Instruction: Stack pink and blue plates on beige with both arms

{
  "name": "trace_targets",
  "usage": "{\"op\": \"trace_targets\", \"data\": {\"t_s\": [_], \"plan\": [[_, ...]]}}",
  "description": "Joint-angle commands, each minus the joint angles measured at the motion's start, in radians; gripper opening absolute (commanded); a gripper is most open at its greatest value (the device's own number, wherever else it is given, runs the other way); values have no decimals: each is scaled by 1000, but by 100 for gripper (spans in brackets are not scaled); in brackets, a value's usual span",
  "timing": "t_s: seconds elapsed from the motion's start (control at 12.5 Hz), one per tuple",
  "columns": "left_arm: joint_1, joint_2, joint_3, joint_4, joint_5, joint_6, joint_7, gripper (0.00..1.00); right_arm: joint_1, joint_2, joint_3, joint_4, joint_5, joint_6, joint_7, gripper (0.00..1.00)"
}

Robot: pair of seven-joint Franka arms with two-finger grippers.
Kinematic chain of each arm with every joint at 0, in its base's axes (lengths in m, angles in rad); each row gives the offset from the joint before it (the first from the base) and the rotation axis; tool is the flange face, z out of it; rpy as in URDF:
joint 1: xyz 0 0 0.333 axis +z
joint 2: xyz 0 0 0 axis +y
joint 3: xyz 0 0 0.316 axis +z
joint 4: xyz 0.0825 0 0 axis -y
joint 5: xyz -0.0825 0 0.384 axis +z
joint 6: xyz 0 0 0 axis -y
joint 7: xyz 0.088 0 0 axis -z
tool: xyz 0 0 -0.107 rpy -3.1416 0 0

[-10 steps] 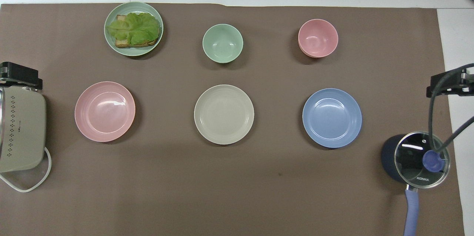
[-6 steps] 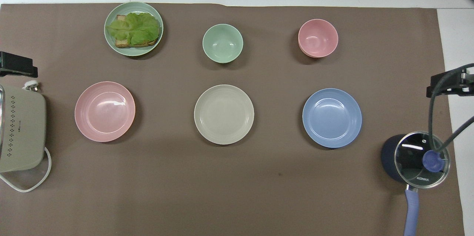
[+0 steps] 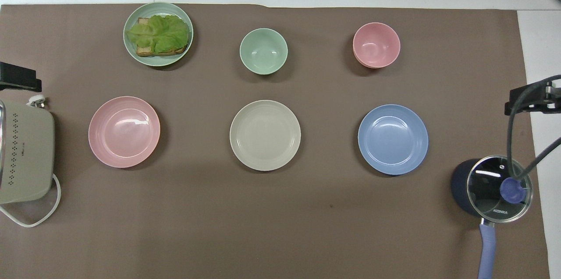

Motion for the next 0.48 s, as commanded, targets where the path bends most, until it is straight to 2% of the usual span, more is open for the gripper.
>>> {"op": "trace_targets", "data": {"t_s": [0.0,0.16,0.4], "plan": [[3,-29,4,-54,17,5,15,100,-12,-6,3,1,22,-8,5,100],[6,-29,4,-133,17,42,12,100,-12,-6,3,1,22,-8,5,100],[55,-43,4,-291,17,195,4,100,-12,-6,3,1,21,-8,5,100]]}}
